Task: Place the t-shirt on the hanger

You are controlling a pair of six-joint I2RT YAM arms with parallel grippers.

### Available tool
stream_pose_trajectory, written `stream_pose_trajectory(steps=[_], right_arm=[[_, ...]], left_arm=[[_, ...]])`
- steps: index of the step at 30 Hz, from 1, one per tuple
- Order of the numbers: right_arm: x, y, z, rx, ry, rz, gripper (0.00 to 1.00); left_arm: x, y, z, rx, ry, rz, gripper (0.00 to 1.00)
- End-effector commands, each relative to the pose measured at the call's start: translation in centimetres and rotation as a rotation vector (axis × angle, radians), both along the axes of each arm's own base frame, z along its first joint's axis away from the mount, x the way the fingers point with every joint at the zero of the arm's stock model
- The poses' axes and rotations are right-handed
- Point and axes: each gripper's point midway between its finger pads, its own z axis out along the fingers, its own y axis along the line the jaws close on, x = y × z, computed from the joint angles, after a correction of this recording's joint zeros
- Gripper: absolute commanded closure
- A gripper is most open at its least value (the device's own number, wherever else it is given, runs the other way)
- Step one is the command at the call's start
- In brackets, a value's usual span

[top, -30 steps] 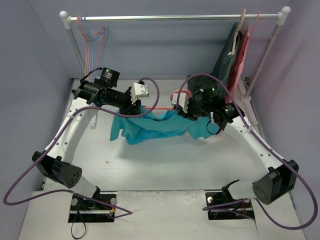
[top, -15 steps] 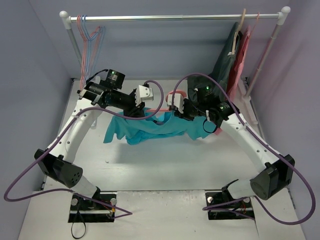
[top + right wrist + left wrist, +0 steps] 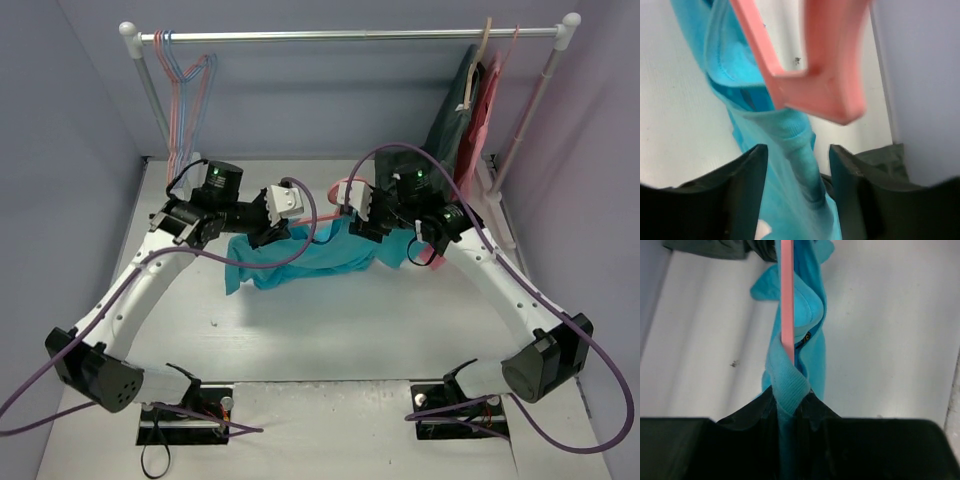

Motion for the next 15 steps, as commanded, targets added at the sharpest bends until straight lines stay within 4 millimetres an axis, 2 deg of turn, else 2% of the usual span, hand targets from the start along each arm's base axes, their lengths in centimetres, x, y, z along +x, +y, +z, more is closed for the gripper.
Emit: stream_pose_trajectory(steps=[1, 4, 11, 12, 15], right_arm=[[1.7, -1.4, 7.1, 0.105, -0.193, -0.085, 0.45], [1.7, -2.5, 8.0, 0.117, -0.212, -0.123, 0.36], [1.5, -4.6, 10.7, 0.166, -0.257, -0.196, 0.3], [1.7, -4.9, 11.2, 0.173, -0.274, -0.216, 0.29], [2.2, -5.9, 12.5, 0.192, -0.317, -0.284, 0.28]], left_arm=[[1.6, 0.1, 5.7, -0.119, -0.22, 0.066, 1.0], [1.2, 0.4, 5.7, -0.126, -0.217, 0.073, 1.0], [0.4, 2.3, 6.0, -0.101, -0.2, 0.12, 1.0], [0.5, 2.7, 7.0, -0.099, -0.219, 0.129, 1.0], [0.8, 3.8, 7.8, -0.099, -0.221, 0.199, 1.0]])
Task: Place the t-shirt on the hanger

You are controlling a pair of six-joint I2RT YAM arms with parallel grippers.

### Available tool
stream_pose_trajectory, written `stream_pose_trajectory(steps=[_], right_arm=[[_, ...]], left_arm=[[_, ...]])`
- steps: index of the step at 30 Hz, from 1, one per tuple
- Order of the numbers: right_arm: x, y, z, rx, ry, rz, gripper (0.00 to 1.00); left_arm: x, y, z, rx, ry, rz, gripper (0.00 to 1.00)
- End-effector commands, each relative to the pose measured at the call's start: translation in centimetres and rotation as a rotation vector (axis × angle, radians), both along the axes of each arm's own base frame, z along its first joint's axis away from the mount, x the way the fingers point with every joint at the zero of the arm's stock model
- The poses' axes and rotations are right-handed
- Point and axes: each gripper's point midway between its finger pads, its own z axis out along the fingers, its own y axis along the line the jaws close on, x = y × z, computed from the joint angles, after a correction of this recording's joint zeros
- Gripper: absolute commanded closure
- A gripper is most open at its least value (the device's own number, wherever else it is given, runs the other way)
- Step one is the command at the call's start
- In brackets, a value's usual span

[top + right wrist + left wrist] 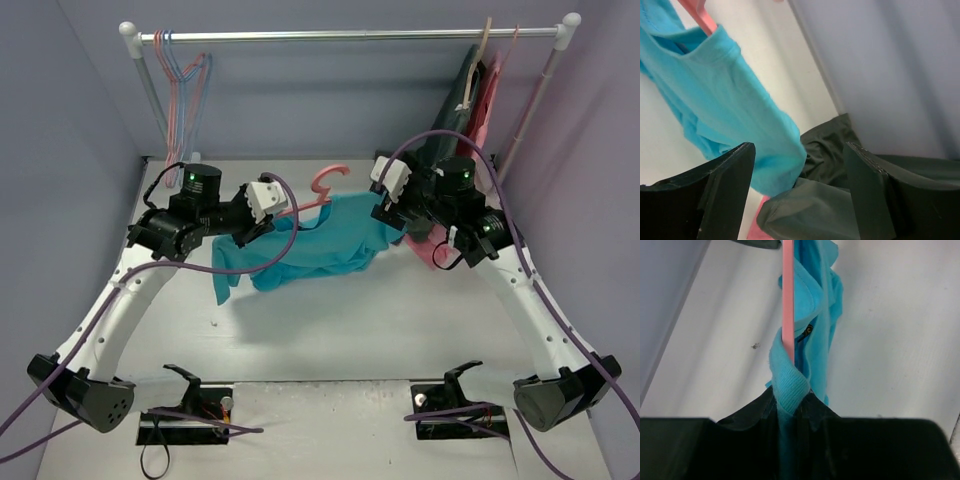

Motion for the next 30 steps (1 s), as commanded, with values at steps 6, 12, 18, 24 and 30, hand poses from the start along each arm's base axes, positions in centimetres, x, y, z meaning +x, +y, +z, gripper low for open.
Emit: stream_pose_trajectory(steps=[6, 12, 18, 24, 30], right_arm=[[0.6, -0.9, 8.8, 0.232, -0.197, -0.121, 0.23], [0.2, -1.5, 11.2, 0.323, -0.228, -0.163, 0.22], [0.0, -2.0, 10.6, 0.325, -0.232, -0.189, 0.22], [0.2, -2.0, 10.0, 0.328, -0.21, -0.198, 0.22], [0.1, -2.2, 10.4, 0.338, -0.217, -0.211, 0.23]], left_arm=[[6.0, 4.1, 9.9, -0.089, -0.229, 0.402, 1.0], [3.1, 1.7, 17.2, -0.261, -0.14, 0.374, 1.0], [5.0, 4.1, 6.3, 0.001, 0.105, 0.591, 1.0], [6.4, 4.2, 7.8, -0.095, 0.111, 0.71, 1.0], [7.5, 3.8, 15.8, -0.329, -0.012, 0.751, 1.0]])
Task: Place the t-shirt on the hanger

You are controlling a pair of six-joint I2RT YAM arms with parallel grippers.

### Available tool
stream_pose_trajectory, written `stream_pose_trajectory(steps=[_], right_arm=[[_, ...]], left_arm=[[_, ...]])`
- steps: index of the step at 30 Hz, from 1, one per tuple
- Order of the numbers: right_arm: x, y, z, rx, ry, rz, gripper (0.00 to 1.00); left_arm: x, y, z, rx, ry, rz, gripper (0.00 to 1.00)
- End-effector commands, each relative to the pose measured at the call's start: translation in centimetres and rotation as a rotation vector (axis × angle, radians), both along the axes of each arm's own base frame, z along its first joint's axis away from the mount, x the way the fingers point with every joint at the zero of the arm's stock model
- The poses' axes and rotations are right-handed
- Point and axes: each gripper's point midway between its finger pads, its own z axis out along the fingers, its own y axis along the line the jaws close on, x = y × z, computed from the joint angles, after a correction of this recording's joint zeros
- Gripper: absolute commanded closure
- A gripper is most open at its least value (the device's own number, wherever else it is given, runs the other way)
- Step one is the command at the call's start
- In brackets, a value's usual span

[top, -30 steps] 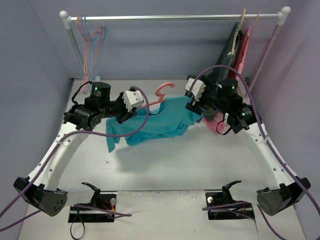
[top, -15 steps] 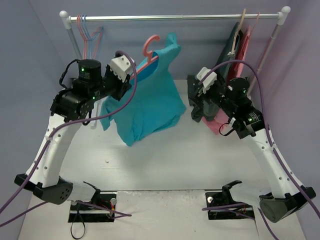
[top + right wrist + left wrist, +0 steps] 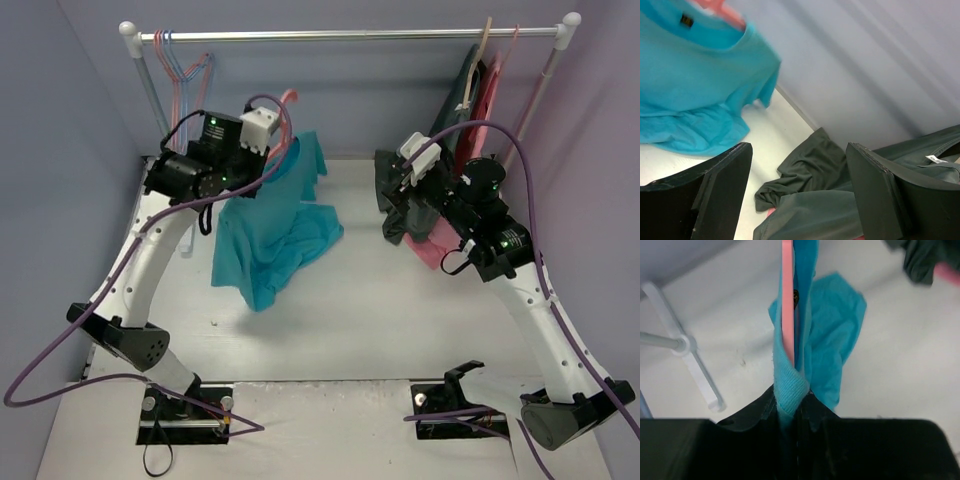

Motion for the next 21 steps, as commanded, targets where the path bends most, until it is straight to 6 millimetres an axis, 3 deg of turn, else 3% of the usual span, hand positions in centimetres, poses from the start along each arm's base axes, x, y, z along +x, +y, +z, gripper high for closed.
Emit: stream_pose_trajectory(steps=[1, 4, 6, 8, 11, 21], right_arm=[[0.2, -0.4, 3.1, 0.059, -0.092, -0.026, 0.23], [0.0, -0.5, 3.3, 0.066, -0.094, -0.028, 0.23], [-0.2, -0.7, 3.3, 0.068, -0.097, -0.037, 0.23], [-0.3, -1.0, 3.3, 0.069, -0.098, -0.046, 0.23], [-0.7, -1.0, 2.8, 0.067, -0.074, -0.046, 0.23], [-1.2, -1.6, 2.7, 0.071, -0.068, -0.066, 0.23]], left_arm=[[0.5, 0.5, 13.5, -0.244, -0.366, 0.1, 1.0], [-0.7, -0.1, 18.3, -0.374, -0.478, 0.082, 1.0], [-0.9, -0.6, 19.4, -0.407, -0.532, 0.06, 1.0], [0.1, 0.6, 18.2, -0.333, -0.521, 0.129, 1.0], [0.7, -0.3, 16.8, -0.318, -0.464, 0.128, 1.0], [3.8, -0.9, 19.0, -0.318, -0.56, 0.166, 1.0]])
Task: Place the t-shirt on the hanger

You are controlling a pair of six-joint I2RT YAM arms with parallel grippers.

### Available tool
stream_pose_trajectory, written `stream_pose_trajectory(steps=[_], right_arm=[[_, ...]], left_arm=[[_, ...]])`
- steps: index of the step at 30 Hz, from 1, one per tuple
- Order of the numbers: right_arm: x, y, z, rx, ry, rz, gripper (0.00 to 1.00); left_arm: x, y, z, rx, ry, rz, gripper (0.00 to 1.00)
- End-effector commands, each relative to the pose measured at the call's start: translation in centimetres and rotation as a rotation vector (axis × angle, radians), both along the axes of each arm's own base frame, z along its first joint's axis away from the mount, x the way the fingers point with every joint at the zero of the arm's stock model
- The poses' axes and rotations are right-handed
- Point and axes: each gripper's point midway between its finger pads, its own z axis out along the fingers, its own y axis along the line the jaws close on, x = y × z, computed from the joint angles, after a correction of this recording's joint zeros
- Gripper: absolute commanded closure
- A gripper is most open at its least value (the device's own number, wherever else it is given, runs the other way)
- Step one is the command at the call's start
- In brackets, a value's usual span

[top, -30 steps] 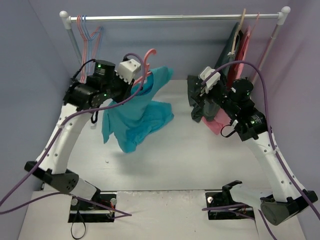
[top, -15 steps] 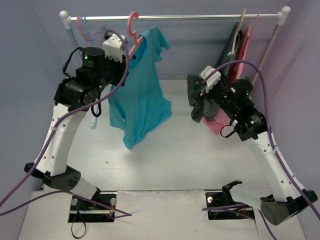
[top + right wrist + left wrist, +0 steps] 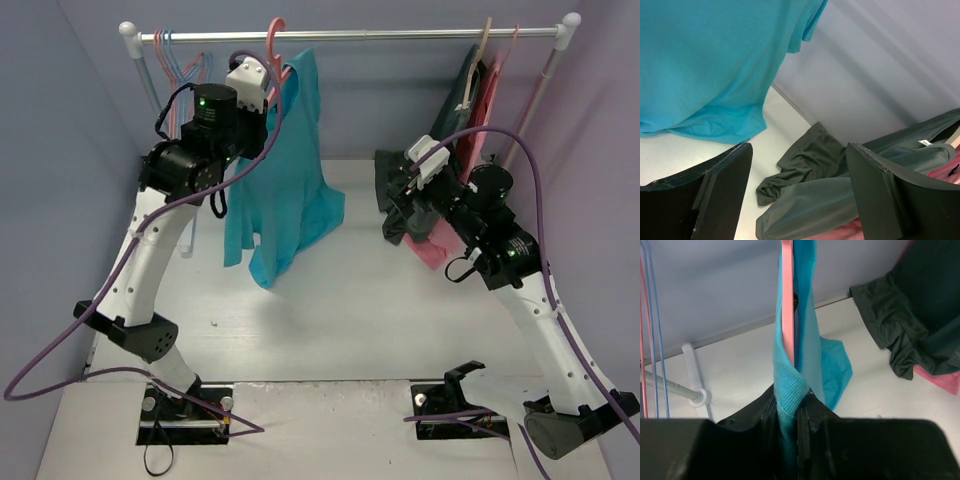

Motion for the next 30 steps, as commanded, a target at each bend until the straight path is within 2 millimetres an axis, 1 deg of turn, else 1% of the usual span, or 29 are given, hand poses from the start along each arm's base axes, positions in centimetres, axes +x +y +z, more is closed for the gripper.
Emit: stream_pose_trajectory(steps=[1, 4, 5, 6, 8, 9, 11, 13, 15, 16, 17, 20, 23, 27, 28, 30], right_arm=[[-0.5, -0.7, 2.5, 0.052, -0.072, -0.026, 0.23], [-0.7, -0.7, 2.3, 0.056, -0.067, -0.027, 0.23], [-0.8, -0.7, 2.3, 0.058, -0.064, -0.027, 0.23], [-0.8, -0.8, 2.2, 0.061, -0.062, -0.029, 0.23], [-0.8, -0.8, 2.0, 0.061, -0.055, -0.029, 0.23], [-0.8, -0.8, 1.9, 0.06, -0.052, -0.029, 0.23], [-0.9, -0.8, 1.6, 0.063, -0.043, -0.029, 0.23], [-1.0, -0.7, 1.3, 0.064, -0.035, -0.027, 0.23], [-1.0, -0.8, 0.9, 0.062, -0.026, -0.029, 0.23], [-1.2, -0.9, 0.7, 0.062, -0.022, -0.029, 0.23], [-1.3, -0.8, 0.4, 0.061, -0.012, -0.028, 0.23], [-1.5, -0.8, -0.1, 0.061, 0.001, -0.025, 0.23], [-1.7, -0.9, -0.5, 0.059, 0.017, -0.028, 0.23], [-2.1, -1.0, -1.0, 0.063, 0.042, -0.03, 0.22], [-2.3, -1.1, -0.9, 0.07, 0.042, -0.03, 0.22], [-2.4, -1.2, -1.4, 0.07, 0.06, -0.035, 0.22]], left_arm=[[0.4, 0.5, 7.7, -0.109, -0.229, 0.045, 1.0], [1.4, 0.8, 8.4, -0.093, -0.261, 0.078, 1.0], [2.1, 0.6, 8.2, -0.09, -0.263, 0.085, 1.0], [2.3, 0.8, 8.6, -0.088, -0.276, 0.099, 1.0], [2.9, 0.8, 8.7, -0.083, -0.292, 0.114, 1.0], [3.6, 0.6, 8.1, -0.071, -0.286, 0.121, 1.0], [4.4, 0.8, 7.9, -0.061, -0.293, 0.143, 1.0], [5.2, 0.4, 7.2, -0.053, -0.282, 0.147, 1.0], [6.0, 0.0, 5.9, -0.039, -0.259, 0.149, 1.0], [6.3, 0.0, 5.4, -0.034, -0.248, 0.153, 1.0], [6.9, -0.1, 4.3, -0.024, -0.23, 0.16, 1.0], [8.1, -0.1, 2.9, -0.039, -0.201, 0.17, 1.0], [8.7, -0.3, 1.9, -0.04, -0.177, 0.172, 1.0], [8.7, -0.4, 1.0, -0.049, -0.141, 0.173, 1.0], [8.6, -0.4, 0.7, -0.05, -0.13, 0.175, 0.92], [8.3, -0.4, 0.9, -0.059, -0.131, 0.168, 0.8]])
